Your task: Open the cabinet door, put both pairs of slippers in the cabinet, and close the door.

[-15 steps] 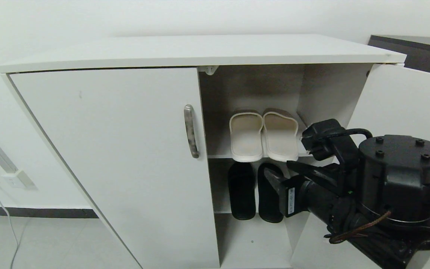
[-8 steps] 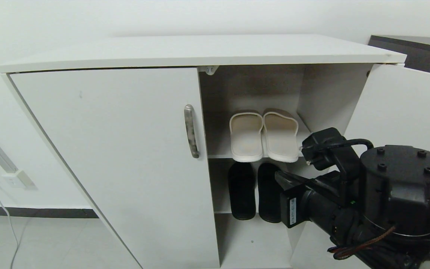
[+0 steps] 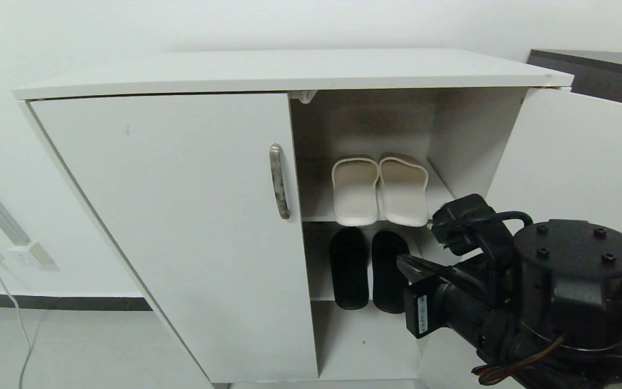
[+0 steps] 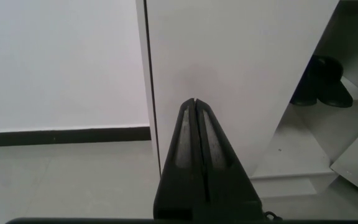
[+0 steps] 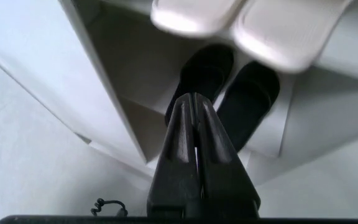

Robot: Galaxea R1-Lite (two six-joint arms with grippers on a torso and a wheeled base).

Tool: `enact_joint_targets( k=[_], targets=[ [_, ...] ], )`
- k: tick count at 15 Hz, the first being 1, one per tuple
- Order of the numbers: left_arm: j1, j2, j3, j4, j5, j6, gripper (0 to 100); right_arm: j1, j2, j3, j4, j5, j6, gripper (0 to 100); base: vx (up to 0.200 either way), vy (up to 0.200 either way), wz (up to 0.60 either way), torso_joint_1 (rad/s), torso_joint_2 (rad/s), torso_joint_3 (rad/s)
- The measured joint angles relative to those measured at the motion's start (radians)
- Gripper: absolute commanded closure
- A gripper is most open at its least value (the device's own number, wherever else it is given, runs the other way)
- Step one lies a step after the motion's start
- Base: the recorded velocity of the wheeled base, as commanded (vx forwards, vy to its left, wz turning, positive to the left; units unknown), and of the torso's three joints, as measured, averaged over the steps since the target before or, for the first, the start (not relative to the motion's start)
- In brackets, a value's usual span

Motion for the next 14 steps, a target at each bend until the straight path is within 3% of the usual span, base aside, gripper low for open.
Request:
enact_joint_targets(
  k=[13,14],
  targets=[
    [0.000,0.000,0.000,0.001,0.001,-0.002,100,-0.026,0.039,0.052,-0.075,0.012,-0.007,100,-0.200,0.000,0.00,0.003,0.00,0.003],
    [0.000,0.000,0.000,-0.001,0.001,-0.002,100,-0.026,0.039,0.056,-0.075,0.011,-0.007,100,0.000,0.000,0.00,0.000,0.00,0.000]
  ],
)
